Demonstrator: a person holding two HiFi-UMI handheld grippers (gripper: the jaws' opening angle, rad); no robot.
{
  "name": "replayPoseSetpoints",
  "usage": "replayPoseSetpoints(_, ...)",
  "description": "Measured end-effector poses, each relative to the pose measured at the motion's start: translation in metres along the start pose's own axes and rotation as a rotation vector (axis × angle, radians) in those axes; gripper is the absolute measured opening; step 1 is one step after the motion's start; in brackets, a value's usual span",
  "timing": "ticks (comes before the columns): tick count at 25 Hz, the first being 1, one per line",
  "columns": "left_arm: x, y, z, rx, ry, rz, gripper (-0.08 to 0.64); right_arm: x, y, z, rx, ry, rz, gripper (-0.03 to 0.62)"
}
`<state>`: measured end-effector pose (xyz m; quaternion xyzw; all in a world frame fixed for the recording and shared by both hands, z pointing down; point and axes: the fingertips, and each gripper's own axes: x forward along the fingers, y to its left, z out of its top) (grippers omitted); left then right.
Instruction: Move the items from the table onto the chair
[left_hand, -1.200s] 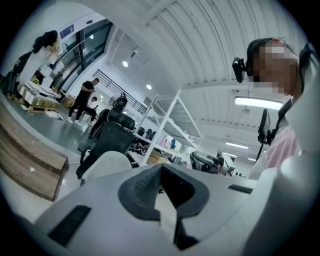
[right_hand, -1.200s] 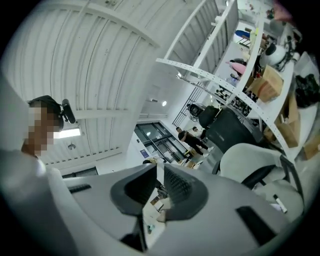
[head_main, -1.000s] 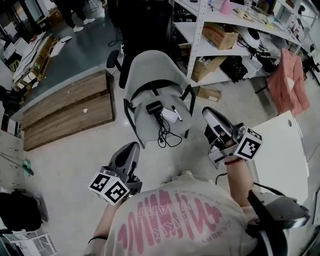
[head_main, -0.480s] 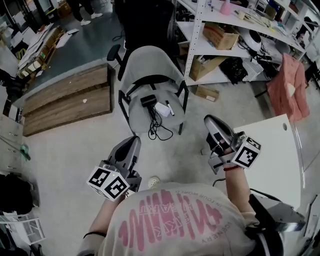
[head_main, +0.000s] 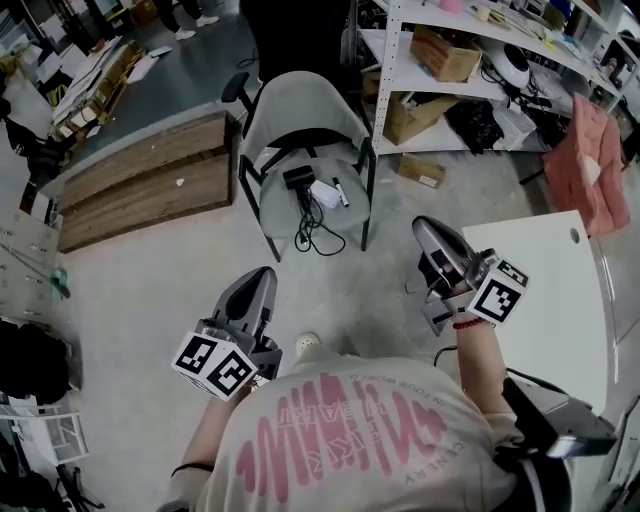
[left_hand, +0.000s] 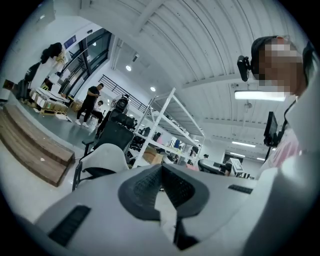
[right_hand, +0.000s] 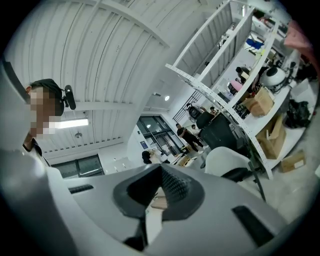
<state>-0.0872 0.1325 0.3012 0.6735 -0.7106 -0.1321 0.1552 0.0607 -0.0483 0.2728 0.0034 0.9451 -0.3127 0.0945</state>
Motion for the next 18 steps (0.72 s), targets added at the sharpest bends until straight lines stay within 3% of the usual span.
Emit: replayPoseSetpoints(18, -0.023, -0.033, -0.007, 0.042, -0.026, 0.000, 0.009, -0.029, 0.017, -0.006, -0.018, 0.014, 0.046, 0.015)
